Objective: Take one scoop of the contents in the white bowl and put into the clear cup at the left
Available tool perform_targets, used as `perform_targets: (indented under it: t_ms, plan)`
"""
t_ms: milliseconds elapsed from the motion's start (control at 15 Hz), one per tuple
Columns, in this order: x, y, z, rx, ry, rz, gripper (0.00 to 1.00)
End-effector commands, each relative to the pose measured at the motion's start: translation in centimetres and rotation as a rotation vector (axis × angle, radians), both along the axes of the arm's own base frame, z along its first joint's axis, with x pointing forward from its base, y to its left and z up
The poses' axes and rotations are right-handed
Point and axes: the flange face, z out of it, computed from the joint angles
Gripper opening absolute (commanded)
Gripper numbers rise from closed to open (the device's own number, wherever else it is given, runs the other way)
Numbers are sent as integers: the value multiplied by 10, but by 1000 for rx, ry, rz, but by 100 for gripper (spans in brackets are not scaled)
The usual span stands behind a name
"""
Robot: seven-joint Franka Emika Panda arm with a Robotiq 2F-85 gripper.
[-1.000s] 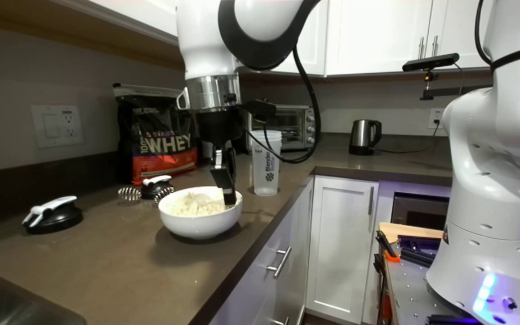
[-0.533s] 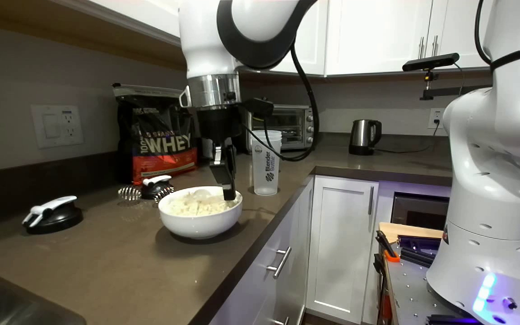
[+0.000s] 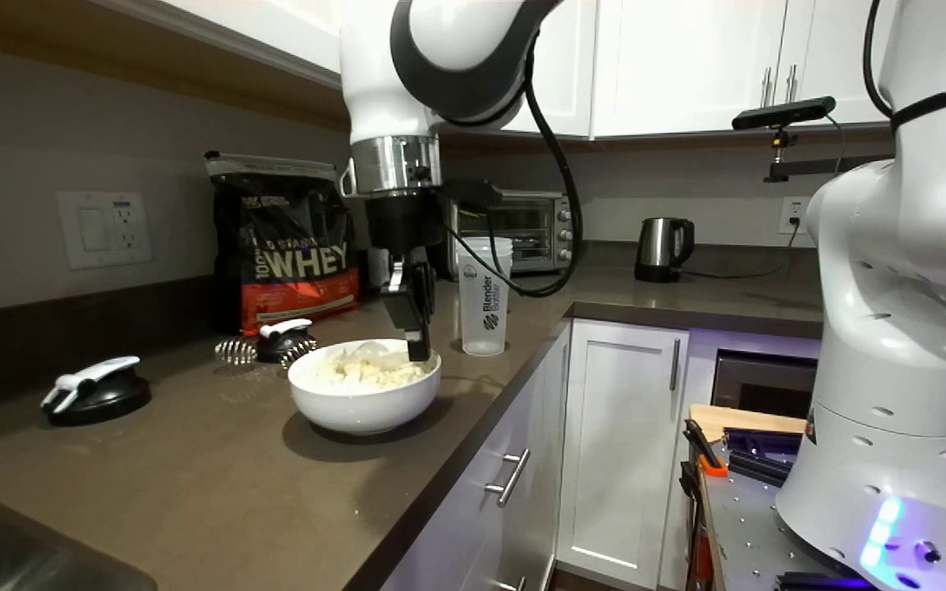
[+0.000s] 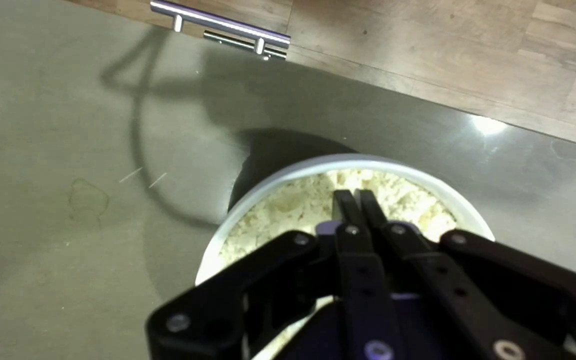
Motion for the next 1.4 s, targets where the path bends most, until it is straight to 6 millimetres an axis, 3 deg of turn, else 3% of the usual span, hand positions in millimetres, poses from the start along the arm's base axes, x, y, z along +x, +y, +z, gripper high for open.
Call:
perform_targets:
  t_ms: [0,467,1333]
  plan:
    - [-2,2,-3,50,7,2,1]
    - [-7,16,-9,102,25,-12,1]
    - [-2,-2,-6,165,33,-64,1]
